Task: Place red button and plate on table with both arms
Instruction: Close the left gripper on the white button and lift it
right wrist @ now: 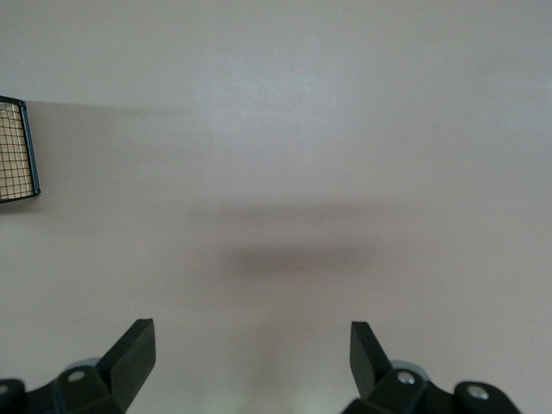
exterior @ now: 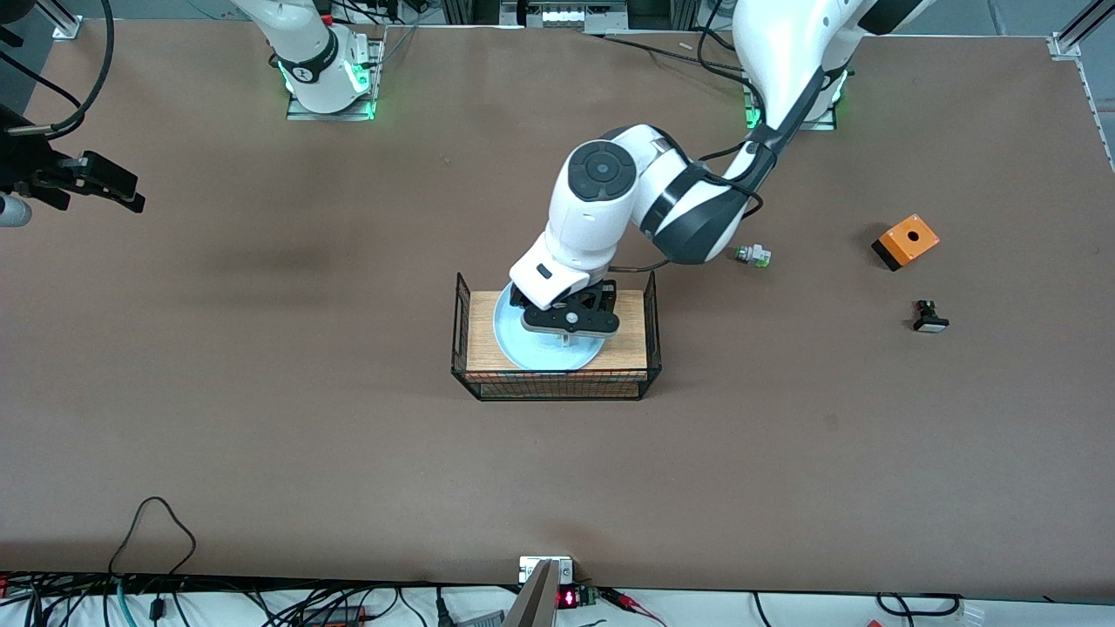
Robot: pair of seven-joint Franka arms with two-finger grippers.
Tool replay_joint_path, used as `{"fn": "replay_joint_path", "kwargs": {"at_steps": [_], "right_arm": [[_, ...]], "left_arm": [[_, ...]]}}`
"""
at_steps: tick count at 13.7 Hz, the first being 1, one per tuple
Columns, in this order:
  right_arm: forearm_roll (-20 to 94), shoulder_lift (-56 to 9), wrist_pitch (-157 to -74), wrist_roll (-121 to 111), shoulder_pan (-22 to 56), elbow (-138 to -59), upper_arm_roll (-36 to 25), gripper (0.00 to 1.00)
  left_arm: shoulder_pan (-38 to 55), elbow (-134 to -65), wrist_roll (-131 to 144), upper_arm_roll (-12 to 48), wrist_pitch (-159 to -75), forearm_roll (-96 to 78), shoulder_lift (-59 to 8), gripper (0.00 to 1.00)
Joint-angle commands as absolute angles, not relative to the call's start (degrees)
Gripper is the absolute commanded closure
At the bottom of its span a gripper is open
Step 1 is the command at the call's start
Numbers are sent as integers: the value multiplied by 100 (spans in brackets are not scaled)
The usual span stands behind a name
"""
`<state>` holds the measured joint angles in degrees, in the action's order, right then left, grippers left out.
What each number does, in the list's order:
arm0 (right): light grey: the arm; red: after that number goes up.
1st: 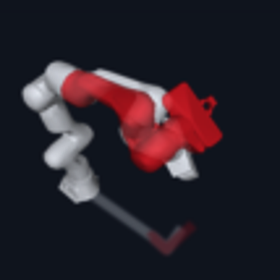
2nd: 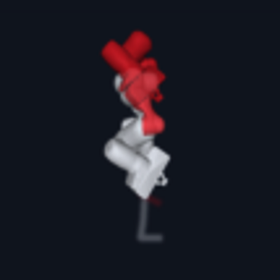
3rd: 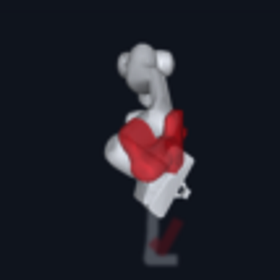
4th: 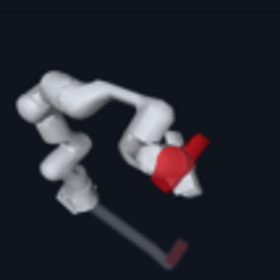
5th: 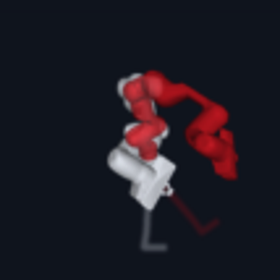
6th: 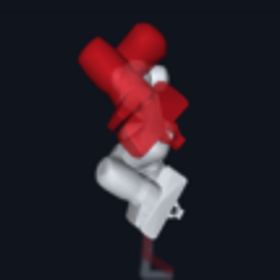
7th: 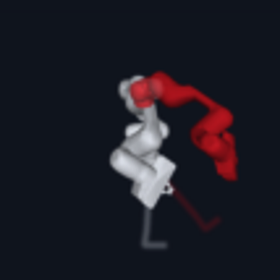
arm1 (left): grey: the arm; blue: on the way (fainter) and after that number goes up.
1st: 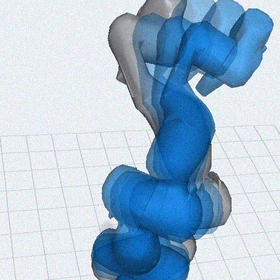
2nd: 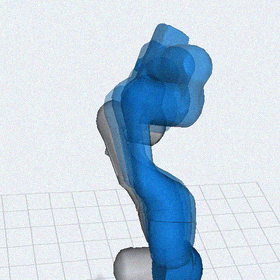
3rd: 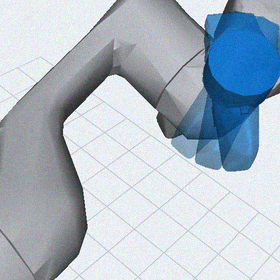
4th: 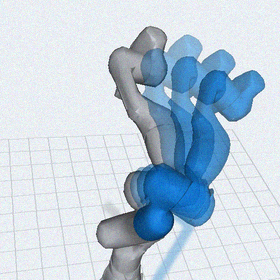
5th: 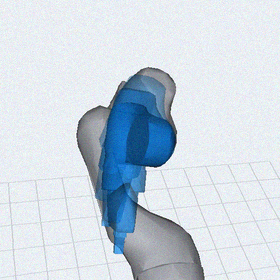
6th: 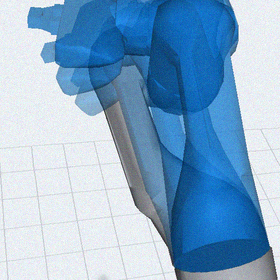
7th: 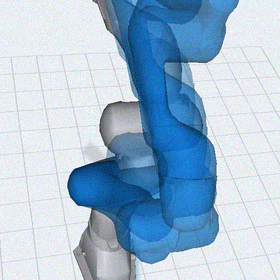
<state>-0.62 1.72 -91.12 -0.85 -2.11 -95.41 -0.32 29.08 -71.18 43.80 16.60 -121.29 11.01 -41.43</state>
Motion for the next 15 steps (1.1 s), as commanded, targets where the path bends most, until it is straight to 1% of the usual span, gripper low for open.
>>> {"fn": "replay_joint_path", "kwargs": {"at_steps": [1, 3, 5, 6, 7, 8, 10, 11, 15], "right_arm": [[-9, 158, -9026, -176, -246, -9475, -26, 0], [0, 158, -9026, -176, -246, -9475, -26, 0], [9, 149, -9026, -176, -246, -9475, -35, 0], [0, 149, -9026, -176, -237, -9475, -26, 0], [0, 149, -9035, -176, -237, -9475, -26, 0], [0, 149, -9035, -176, -237, -9475, -35, 0], [0, 149, -9035, -176, -246, -9475, -35, 0], [9, 149, -9035, -176, -246, -9475, -35, 0], [0, 149, -9026, -123, -220, -9414, -18, 0]], "left_arm": [[2971, -7128, 4430, 1591, -12076, 1309, -4166, 6], [2962, -7128, 4360, 1591, -12102, 1475, -4245, 18], [2997, -7128, 4368, 1591, -12103, 1626, -4289, 38], [2997, -7128, 4368, 1600, -12103, 1617, -4289, 50], [2988, -7119, 4368, 1608, -12103, 1617, -4280, 58], [2980, -7119, 4359, 1608, -12094, 1617, -4263, 62], [2971, -7093, 4386, 1635, -12024, 1600, -4167, 68], [2936, -7067, 4386, 1652, -11832, 1530, -4053, 68], [2568, -6935, 4377, 1696, -10541, 898, -3272, 68]]}}
